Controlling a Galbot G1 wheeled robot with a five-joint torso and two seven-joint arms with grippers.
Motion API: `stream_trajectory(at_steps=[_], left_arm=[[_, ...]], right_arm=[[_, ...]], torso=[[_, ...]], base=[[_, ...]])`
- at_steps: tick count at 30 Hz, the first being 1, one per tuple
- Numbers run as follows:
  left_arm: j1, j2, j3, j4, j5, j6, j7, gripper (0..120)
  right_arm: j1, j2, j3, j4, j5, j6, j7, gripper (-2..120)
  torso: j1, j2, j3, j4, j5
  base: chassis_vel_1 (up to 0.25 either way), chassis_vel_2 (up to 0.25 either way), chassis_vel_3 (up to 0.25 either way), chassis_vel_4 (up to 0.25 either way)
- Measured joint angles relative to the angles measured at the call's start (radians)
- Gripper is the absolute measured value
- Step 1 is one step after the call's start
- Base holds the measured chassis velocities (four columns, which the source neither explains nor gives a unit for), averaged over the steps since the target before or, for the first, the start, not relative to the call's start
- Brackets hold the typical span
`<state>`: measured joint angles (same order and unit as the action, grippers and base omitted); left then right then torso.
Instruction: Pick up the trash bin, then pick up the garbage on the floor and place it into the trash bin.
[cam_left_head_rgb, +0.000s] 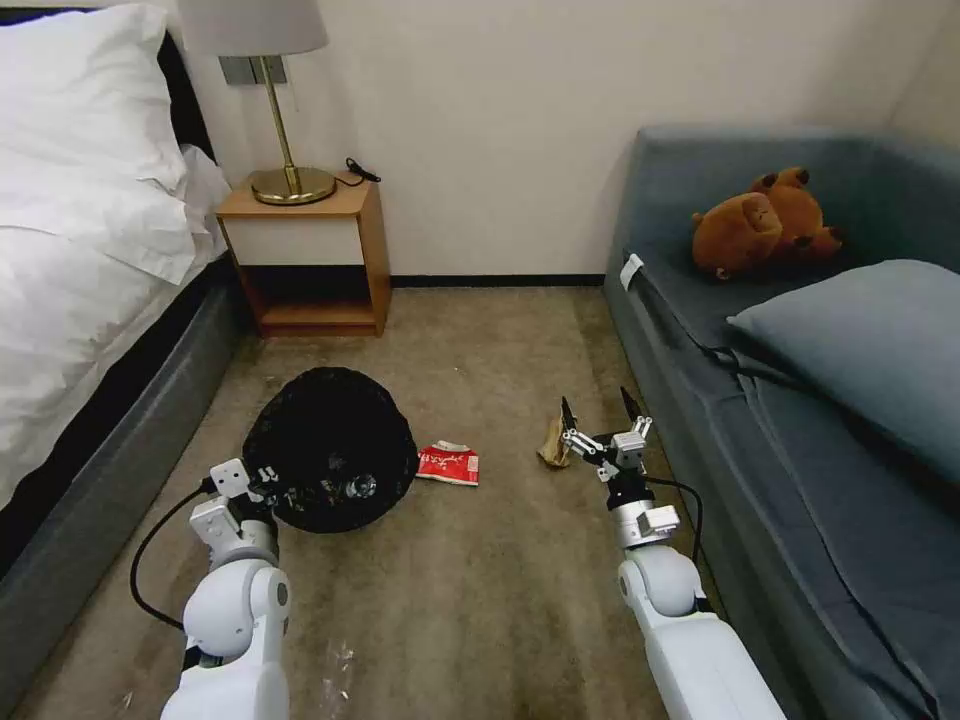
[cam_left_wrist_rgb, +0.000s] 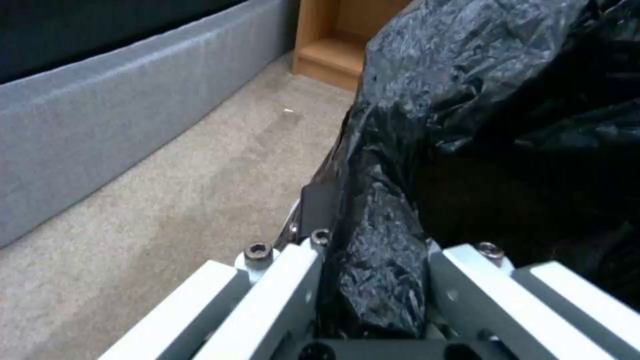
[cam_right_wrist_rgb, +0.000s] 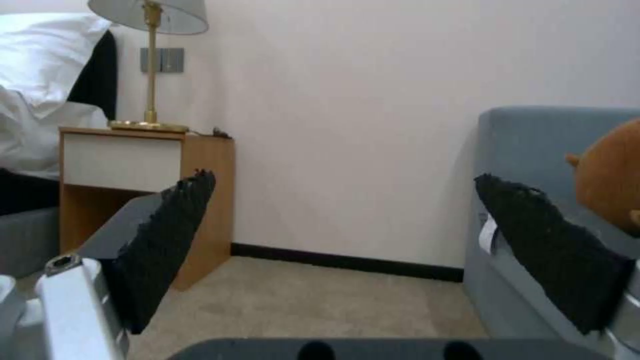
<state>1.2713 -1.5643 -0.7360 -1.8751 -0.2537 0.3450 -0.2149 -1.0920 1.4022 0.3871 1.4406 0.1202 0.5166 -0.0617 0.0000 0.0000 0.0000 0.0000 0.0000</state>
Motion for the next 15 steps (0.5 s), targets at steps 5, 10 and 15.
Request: stream_trajectory(at_steps=[5,10,15], left_arm=[[0.001,-0.001,-0.001,0.002,0.001,-0.003,0.002,2],[-0.002,-0.002,-0.001,0.004,0.002,-0.004,0.003,2],[-0.003,-0.004,0.001,0.008,0.003,-0.007,0.004,2]], right_arm=[[0.001,-0.001,0.0,-0.002,0.002,0.004,-0.004,99],[0.004,-0.002,0.002,-0.003,0.006,0.006,-0.017,99],[0.003,-0.002,0.003,-0.006,0.007,0.01,-0.024,98]], torso=[[0.0,0.0,0.0,0.0,0.0],[0.0,0.0,0.0,0.0,0.0],[0.0,0.0,0.0,0.0,0.0]], base=[[0.0,0.0,0.0,0.0],[0.0,0.0,0.0,0.0],[0.0,0.0,0.0,0.0]])
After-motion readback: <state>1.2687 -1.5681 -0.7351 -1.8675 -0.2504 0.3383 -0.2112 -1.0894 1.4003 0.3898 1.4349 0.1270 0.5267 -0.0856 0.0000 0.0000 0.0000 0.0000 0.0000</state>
